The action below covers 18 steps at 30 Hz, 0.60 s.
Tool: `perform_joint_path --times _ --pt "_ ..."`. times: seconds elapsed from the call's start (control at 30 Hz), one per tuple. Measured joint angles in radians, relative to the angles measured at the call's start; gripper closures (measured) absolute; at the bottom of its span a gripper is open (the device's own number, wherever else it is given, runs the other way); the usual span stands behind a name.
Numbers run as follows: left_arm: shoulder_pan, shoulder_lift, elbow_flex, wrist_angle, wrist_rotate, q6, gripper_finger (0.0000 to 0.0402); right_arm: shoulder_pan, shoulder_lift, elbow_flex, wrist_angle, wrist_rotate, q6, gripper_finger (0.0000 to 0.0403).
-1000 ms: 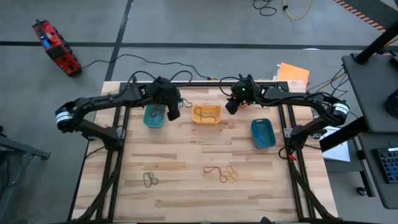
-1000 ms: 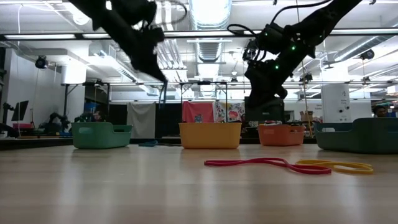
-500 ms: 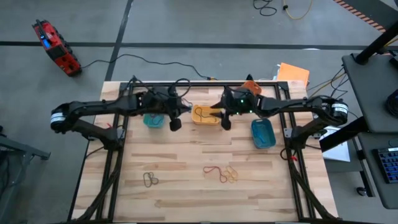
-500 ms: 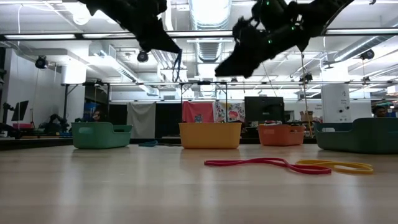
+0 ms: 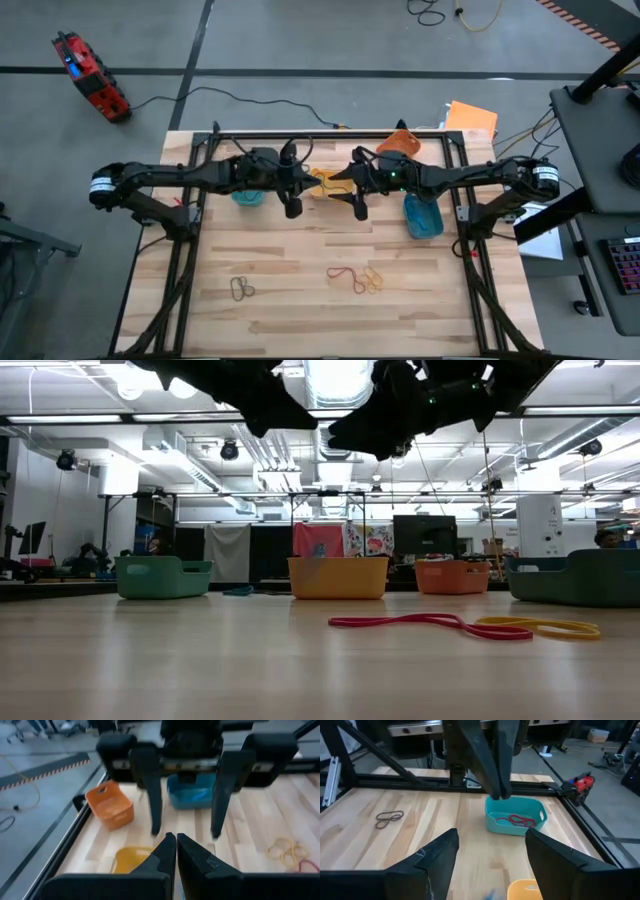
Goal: Sort rubber bands into baskets
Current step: Put the blue rubberband into the blue bin
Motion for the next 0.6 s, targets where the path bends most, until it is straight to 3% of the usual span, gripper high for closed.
perform_joint_path --times 0.17,0.43,0.6 --pt "-0.009 0.016 0.0 0.046 0.0 -0.001 0.0402 0.0 0.0 0.0 -0.022 0.001 0.02 0.0178" --pt "-0.04 0.015 0.0 -0.161 -0.002 -0.004 0.0402 0.012 -0.003 0.0 -0.265 0.001 0.094 0.0179" --pt "-0.078 0.067 0.0 -0.189 -0.001 0.033 0.0402 0.029 -0.003 0.0 -0.351 0.0 0.135 0.0179"
